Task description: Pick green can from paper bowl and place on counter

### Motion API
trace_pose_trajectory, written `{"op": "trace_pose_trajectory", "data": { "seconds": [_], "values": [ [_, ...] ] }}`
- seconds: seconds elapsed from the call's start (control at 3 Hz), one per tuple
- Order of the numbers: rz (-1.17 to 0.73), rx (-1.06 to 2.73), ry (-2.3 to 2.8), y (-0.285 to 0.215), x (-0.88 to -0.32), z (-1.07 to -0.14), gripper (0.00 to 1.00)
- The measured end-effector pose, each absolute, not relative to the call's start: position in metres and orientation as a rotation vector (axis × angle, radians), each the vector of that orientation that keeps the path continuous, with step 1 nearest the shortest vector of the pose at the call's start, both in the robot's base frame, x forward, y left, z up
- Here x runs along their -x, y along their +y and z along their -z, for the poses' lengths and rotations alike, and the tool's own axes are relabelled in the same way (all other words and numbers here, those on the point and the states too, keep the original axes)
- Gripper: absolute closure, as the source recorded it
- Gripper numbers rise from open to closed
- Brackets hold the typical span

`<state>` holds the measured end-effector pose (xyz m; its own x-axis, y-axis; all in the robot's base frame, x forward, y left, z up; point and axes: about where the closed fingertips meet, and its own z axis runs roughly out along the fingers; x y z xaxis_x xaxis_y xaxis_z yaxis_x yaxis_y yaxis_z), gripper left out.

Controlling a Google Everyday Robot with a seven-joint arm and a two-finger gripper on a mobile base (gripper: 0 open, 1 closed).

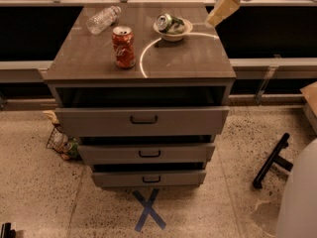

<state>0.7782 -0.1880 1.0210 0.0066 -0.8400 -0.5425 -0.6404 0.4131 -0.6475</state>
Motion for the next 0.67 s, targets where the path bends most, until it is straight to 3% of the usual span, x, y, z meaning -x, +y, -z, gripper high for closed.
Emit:
{"op": "trace_pose_trajectory", "data": {
  "seconds": [0.67],
  "values": [
    [0.27,1.231,1.661,-0.192,-0.805,-0.974,0.0]
  ]
}}
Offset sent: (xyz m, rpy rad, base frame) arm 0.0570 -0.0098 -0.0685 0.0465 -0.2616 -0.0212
